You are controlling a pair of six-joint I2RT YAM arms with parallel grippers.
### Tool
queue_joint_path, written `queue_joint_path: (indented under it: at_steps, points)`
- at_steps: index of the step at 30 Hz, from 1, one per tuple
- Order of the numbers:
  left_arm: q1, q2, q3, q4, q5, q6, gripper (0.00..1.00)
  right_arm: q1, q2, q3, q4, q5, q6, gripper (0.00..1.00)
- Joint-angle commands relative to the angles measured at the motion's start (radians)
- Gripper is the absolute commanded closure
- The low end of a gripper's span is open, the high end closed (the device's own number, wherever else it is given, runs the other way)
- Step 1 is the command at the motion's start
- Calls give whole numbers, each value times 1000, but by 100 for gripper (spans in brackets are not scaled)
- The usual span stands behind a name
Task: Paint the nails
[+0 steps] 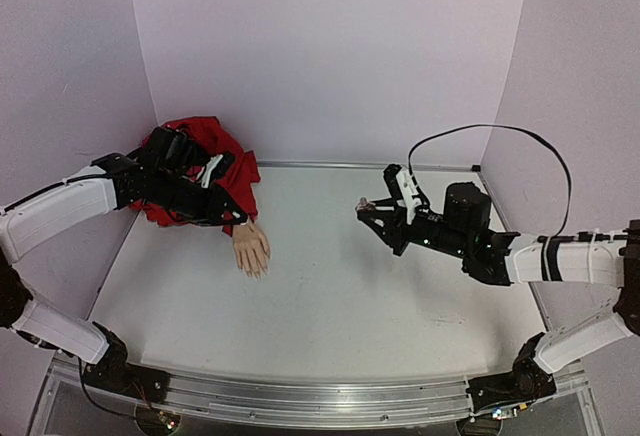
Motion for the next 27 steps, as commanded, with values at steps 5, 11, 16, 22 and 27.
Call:
queue_joint_path:
  at_steps: [5,11,16,22,27]
  points:
    - [34,58,-128,-33,-97,63,100,-27,-152,-8,-84,-30,-85,100]
    - [56,105,-174,38,-182,54,100,-29,-184,-33,-89,21,-115,100]
    - [81,161,-187,115,-187,50,100,-29,-196,-43,-89,29,-119,100]
    - [94,216,-203,206,-178,50,100,-29,-204,-51,-92,38,-124,100]
    - [96,251,-196,222,-178,56,100,-30,-204,-54,-93,36,-124,100]
